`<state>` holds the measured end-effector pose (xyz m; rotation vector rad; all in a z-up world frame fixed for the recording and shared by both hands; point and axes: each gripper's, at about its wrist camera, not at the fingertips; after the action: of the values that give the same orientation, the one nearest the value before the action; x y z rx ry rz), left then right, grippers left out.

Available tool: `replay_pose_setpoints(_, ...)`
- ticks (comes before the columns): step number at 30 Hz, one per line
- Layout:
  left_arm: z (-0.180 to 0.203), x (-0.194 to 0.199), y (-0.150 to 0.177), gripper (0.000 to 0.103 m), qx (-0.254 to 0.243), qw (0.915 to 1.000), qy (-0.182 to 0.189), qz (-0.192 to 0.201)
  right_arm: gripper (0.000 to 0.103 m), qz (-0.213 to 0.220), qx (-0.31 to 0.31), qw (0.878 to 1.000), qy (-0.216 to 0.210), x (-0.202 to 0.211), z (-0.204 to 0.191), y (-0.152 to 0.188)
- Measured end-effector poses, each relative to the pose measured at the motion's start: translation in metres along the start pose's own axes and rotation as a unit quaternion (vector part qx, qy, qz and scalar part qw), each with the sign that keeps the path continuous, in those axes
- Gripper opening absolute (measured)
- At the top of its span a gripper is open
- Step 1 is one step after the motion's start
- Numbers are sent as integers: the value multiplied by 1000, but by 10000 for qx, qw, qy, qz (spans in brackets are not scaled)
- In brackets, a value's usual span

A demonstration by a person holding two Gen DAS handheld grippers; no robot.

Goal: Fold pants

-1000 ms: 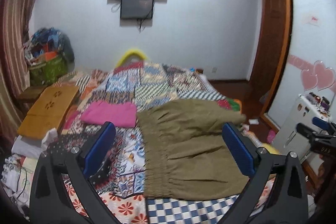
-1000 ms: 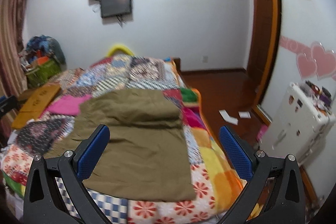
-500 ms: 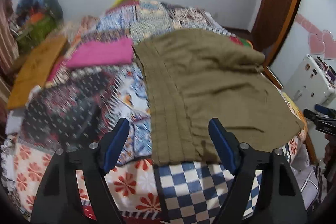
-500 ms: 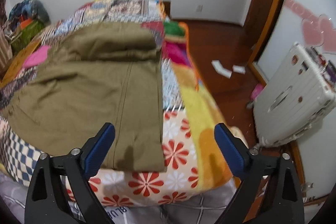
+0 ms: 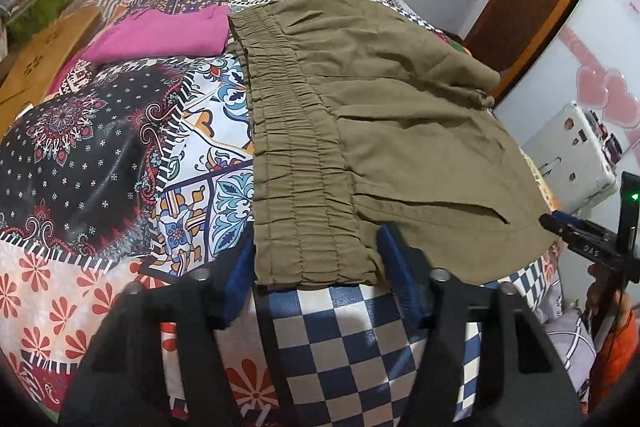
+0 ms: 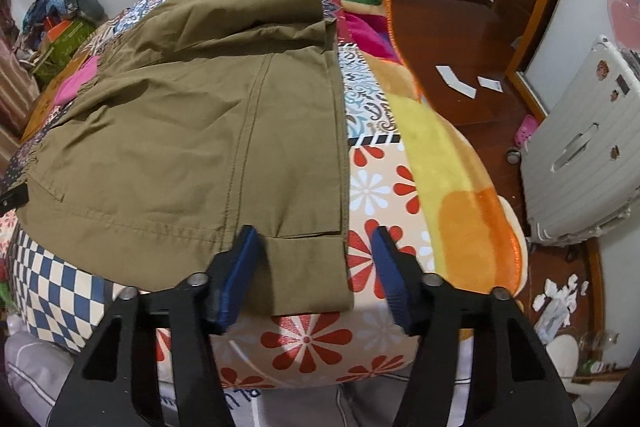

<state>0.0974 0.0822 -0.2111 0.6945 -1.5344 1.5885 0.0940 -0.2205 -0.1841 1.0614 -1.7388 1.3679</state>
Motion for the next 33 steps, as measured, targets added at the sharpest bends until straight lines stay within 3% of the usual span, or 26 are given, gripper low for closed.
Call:
replay_pose_setpoints(10, 12, 12, 7, 48, -327, 9991, -272, 42, 30, -14, 106, 9999, -14, 0, -3, 1)
replay_pose_setpoints(12, 10, 16, 10, 48, -325, 9990, -300, 33, 23, -40, 164, 9999, 17, 0, -3, 1)
replay_pose_setpoints(22, 6, 30, 9, 54, -282, 9988, -399, -34, 21, -192, 153, 9997, 23, 4, -2, -8)
replay_pose_setpoints(25, 3, 40, -1, 59, -346, 9978, -549, 149, 30, -33, 94, 9999, 28, 12, 0, -21)
replay_pose_setpoints(27, -1, 47, -9, 63, -421, 9957, -781, 259, 44, 164, 61, 9998, 11, 20, -2, -30)
replay_pose_setpoints(33, -18, 53, -39, 71, -432, 9916, -1116, 493, 49, 645, 129, 9977, -151, 28, -12, -65)
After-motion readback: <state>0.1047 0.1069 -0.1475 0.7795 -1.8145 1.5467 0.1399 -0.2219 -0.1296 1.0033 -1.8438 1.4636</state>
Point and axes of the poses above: each gripper's, at about its wrist camera, not at the fingertips, and x roughly against the way its jaws point, z to its right, y to its underside, and after that the axes turned 14 degrees about -x, right-handed
